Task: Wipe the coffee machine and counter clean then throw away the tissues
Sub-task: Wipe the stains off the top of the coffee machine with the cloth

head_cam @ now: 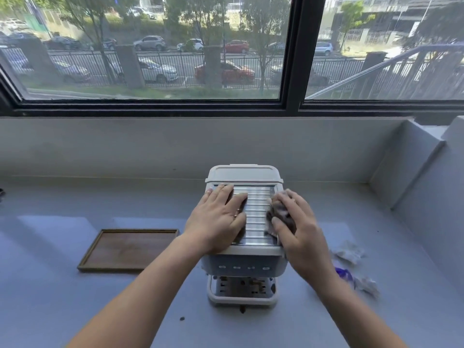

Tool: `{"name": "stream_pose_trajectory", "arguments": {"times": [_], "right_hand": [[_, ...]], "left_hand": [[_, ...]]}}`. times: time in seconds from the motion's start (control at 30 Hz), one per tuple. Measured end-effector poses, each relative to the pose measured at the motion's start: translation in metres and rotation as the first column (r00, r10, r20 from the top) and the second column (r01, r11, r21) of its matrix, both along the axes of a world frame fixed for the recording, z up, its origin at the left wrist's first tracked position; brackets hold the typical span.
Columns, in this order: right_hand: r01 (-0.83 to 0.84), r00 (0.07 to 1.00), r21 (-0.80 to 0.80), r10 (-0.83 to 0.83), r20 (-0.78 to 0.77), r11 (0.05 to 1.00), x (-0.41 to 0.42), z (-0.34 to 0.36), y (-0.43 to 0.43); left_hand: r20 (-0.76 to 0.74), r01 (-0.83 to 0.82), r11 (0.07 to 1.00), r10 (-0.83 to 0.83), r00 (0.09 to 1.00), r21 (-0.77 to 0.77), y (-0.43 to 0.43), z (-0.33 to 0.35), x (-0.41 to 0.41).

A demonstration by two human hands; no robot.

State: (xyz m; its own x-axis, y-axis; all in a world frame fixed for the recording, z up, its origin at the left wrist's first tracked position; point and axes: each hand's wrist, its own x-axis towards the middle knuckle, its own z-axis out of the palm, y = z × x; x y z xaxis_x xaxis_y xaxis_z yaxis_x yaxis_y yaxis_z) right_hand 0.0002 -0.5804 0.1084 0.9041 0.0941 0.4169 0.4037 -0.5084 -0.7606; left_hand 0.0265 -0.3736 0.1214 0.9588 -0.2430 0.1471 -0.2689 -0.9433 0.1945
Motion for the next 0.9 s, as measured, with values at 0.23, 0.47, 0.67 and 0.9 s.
{"name": "stream_pose_trajectory", "arguments": {"times": [0.23, 0.47, 0.67, 0.9], "right_hand": [[-0.084, 0.995, -0.205, 0.093, 0.034, 0.975, 0.018, 0.009, -0.007], [-0.065, 0.991, -0.405, 0.106, 0.08, 0.912, 0.023, 0.016, 0.004], [-0.214, 0.957, -0.418, 0.276, 0.094, 0.883, -0.001, 0.017, -0.017], [0.097, 0.971, -0.518, 0.034, 0.238, 0.85, -0.018, 0.009, 0.028]], "left_hand": [[0.001, -0.003, 1.0, 0.003, 1.0, 0.015, 0.001, 0.001, 0.001], [0.002, -0.02, 1.0, 0.02, 1.0, -0.006, 0.0, 0.003, 0.001], [-0.012, -0.013, 1.0, 0.013, 1.0, -0.011, 0.0, 0.003, 0.001], [0.023, 0.018, 0.998, -0.016, 1.0, -0.065, 0.0, 0.007, -0.004]]}}
